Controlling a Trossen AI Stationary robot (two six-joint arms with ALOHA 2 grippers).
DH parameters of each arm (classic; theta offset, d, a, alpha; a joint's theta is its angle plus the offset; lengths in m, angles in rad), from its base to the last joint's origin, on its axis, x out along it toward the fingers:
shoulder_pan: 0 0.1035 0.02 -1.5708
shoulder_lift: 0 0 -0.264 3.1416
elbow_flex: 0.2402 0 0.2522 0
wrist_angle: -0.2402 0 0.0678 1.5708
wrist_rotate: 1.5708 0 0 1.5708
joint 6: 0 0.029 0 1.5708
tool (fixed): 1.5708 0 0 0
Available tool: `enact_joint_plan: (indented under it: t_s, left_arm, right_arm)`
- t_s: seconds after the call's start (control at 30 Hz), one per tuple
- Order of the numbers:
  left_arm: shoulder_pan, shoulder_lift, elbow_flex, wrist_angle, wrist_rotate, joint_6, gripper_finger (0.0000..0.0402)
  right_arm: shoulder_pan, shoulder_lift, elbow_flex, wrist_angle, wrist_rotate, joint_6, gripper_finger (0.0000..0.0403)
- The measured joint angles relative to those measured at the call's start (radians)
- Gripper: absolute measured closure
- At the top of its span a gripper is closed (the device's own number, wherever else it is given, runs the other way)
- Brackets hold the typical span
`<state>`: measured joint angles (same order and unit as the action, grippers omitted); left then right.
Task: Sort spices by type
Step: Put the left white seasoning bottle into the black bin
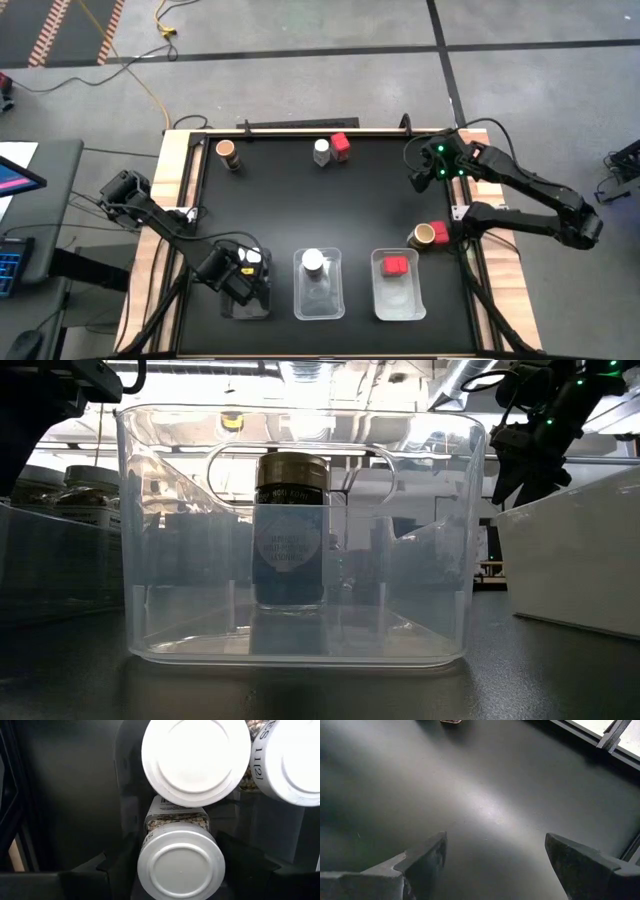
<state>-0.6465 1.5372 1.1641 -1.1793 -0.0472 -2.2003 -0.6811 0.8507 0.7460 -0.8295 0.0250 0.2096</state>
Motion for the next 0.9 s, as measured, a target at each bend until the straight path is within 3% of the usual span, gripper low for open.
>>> enact_joint_plan:
  t_s: [0.5, 0.9]
  left_arm:
    - [0.0, -0.002, 0.0, 0.022, 0.007, 0.007, 0.015]
    - [0.0, -0.087, 0.0, -0.009, 0.016, -0.003, 0.015]
  right_arm:
    - [0.0, 0.0, 0.0, 0.0, 0.0, 0.0, 0.0039]
    - [0.0, 0.0, 0.0, 0.0, 0.0, 0.0, 0.0039]
